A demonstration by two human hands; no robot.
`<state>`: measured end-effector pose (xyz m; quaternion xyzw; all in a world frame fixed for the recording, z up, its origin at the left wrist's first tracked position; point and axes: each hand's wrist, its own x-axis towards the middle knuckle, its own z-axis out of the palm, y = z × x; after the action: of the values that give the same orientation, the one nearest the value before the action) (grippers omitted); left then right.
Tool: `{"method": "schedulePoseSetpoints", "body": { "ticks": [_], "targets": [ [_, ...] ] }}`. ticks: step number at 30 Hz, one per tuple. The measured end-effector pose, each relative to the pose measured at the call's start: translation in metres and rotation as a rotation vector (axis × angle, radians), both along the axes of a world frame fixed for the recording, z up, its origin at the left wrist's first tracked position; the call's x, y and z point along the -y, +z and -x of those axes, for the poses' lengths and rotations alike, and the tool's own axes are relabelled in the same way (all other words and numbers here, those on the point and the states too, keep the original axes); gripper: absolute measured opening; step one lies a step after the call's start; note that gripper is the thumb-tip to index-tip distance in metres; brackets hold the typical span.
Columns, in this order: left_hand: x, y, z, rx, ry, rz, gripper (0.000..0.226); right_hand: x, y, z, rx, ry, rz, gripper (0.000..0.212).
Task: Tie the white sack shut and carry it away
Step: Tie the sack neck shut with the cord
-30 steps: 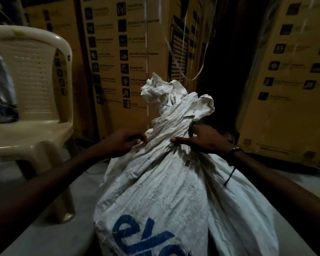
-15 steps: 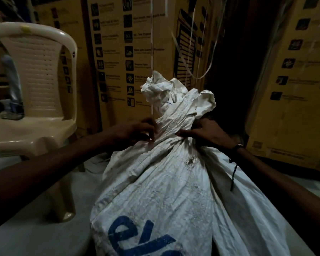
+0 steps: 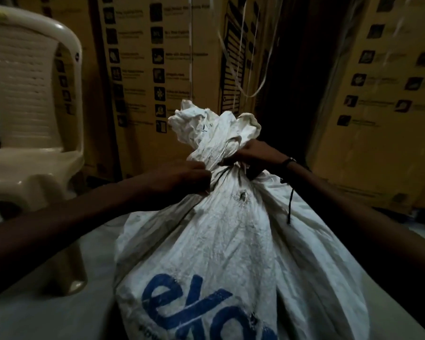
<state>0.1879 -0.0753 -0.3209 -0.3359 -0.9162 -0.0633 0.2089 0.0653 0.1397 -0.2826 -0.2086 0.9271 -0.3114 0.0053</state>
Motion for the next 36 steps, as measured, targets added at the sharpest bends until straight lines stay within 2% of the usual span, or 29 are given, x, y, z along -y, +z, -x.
{"method": "schedulePoseSetpoints", "body": {
  "ticks": [1, 2, 3, 4, 6, 7, 9, 11, 13, 16, 18, 19, 21, 24, 25, 28, 31, 34, 36],
  "targets": [
    [-0.002, -0.004, 0.005, 0.129, 0.044, -0.056, 0.020, -0.002, 0.000, 0.001, 0.008, -0.004, 0.031, 0.045],
    [-0.006, -0.012, 0.000, 0.154, -0.033, -0.162, 0.026, -0.003, -0.004, 0.001, -0.033, 0.004, 0.049, 0.048],
    [-0.012, -0.018, 0.004, 0.259, -0.098, -0.303, 0.029, -0.005, -0.005, -0.001, -0.031, 0.014, 0.080, 0.053],
    [-0.021, -0.017, 0.010, 0.315, -0.106, -0.419, 0.028, -0.009, -0.006, 0.000, -0.040, 0.011, 0.092, 0.056],
    [-0.038, -0.011, 0.016, 0.473, -0.074, -0.495, 0.018, -0.017, -0.005, -0.002, -0.042, 0.013, 0.083, 0.050],
    [-0.045, -0.007, 0.022, 0.470, -0.061, -0.530, 0.022, -0.022, -0.004, 0.000, -0.028, 0.032, 0.067, 0.048],
    [-0.053, -0.006, 0.027, 0.285, -0.096, -0.599, 0.029, -0.027, -0.002, 0.001, -0.008, 0.063, 0.076, 0.051],
    [-0.056, -0.015, 0.038, 0.147, -0.204, -0.538, 0.021, -0.032, -0.004, 0.005, 0.080, 0.049, 0.144, 0.050],
    [-0.056, -0.014, 0.048, 0.096, -0.184, -0.442, 0.012, -0.037, -0.010, 0.012, 0.183, 0.039, 0.237, 0.042],
    [-0.060, -0.017, 0.065, 0.047, -0.198, -0.374, 0.029, -0.049, -0.025, 0.021, 0.292, 0.125, 0.420, 0.039],
    [-0.063, -0.022, 0.069, -0.022, -0.167, -0.405, 0.024, -0.055, -0.032, 0.026, 0.329, 0.145, 0.443, 0.015],
    [-0.065, -0.025, 0.071, -0.059, -0.141, -0.364, 0.023, -0.058, -0.034, 0.029, 0.327, 0.142, 0.458, 0.010],
    [-0.069, -0.029, 0.077, -0.089, -0.120, -0.337, 0.023, -0.067, -0.040, 0.038, 0.323, 0.142, 0.475, 0.026],
    [-0.072, -0.028, 0.079, 0.060, -0.049, -0.410, 0.006, -0.076, -0.050, 0.043, 0.338, 0.177, 0.476, 0.039],
    [-0.074, -0.026, 0.081, 0.073, -0.052, -0.453, 0.010, -0.077, -0.052, 0.040, 0.328, 0.193, 0.476, 0.039],
    [-0.075, -0.024, 0.085, 0.091, -0.026, -0.510, 0.022, -0.081, -0.049, 0.036, 0.306, 0.245, 0.504, 0.031],
    [-0.072, -0.022, 0.094, 0.098, 0.040, -0.463, 0.013, -0.081, -0.042, 0.028, 0.265, 0.280, 0.476, 0.031],
    [-0.077, -0.020, 0.101, 0.108, 0.102, -0.426, 0.008, -0.081, -0.041, 0.021, 0.164, 0.286, 0.432, 0.012],
    [-0.079, -0.016, 0.103, 0.140, 0.110, -0.383, 0.010, -0.083, -0.047, 0.018, 0.146, 0.306, 0.438, 0.007]
  ]
}}
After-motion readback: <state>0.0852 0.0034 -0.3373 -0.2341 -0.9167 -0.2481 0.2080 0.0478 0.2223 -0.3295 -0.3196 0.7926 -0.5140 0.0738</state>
